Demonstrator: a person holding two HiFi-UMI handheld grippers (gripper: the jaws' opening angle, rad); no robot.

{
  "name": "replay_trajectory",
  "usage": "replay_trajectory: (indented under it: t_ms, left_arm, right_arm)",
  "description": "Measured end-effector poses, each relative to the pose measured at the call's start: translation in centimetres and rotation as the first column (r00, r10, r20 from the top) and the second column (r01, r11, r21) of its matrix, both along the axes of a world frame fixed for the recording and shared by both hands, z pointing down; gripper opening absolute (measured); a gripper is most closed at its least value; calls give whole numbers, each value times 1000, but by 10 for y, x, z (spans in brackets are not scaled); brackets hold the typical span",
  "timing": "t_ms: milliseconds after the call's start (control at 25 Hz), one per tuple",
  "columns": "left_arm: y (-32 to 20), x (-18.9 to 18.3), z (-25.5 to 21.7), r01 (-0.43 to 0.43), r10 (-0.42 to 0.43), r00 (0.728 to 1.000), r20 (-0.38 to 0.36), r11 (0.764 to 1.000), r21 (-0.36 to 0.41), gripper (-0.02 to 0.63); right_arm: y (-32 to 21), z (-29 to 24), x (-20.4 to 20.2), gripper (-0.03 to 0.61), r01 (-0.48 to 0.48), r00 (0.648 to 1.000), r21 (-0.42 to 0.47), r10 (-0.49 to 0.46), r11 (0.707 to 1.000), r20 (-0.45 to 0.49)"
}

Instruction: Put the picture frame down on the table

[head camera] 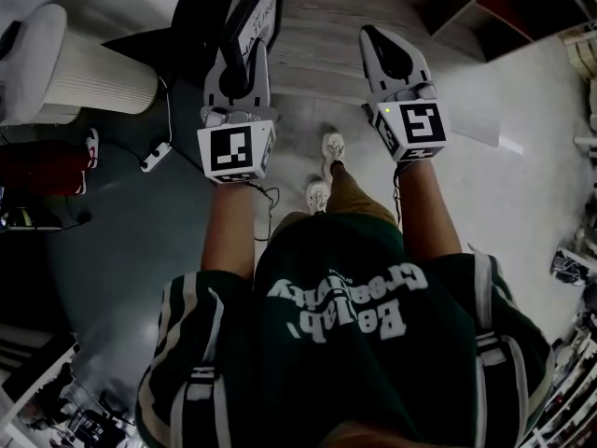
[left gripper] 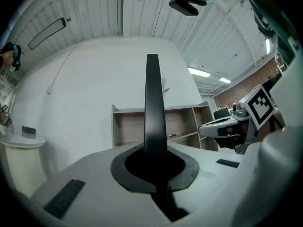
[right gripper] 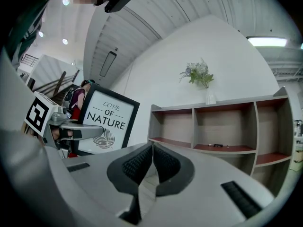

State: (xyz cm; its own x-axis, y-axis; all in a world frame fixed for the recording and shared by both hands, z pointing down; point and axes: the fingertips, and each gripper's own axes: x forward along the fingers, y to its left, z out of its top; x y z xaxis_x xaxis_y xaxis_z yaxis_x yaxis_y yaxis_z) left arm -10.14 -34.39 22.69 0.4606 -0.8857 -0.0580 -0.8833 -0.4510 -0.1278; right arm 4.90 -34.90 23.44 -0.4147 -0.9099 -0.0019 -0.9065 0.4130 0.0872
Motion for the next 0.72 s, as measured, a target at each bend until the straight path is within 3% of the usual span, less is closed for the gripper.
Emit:
replay_trajectory:
  t_ms: [720]
  left_arm:
    - [-131, 7, 83, 115, -114, 993, 28, 992, -50, 26]
  right_arm:
    - [-160, 68, -4, 36, 177, 984, -70, -177, 982, 11]
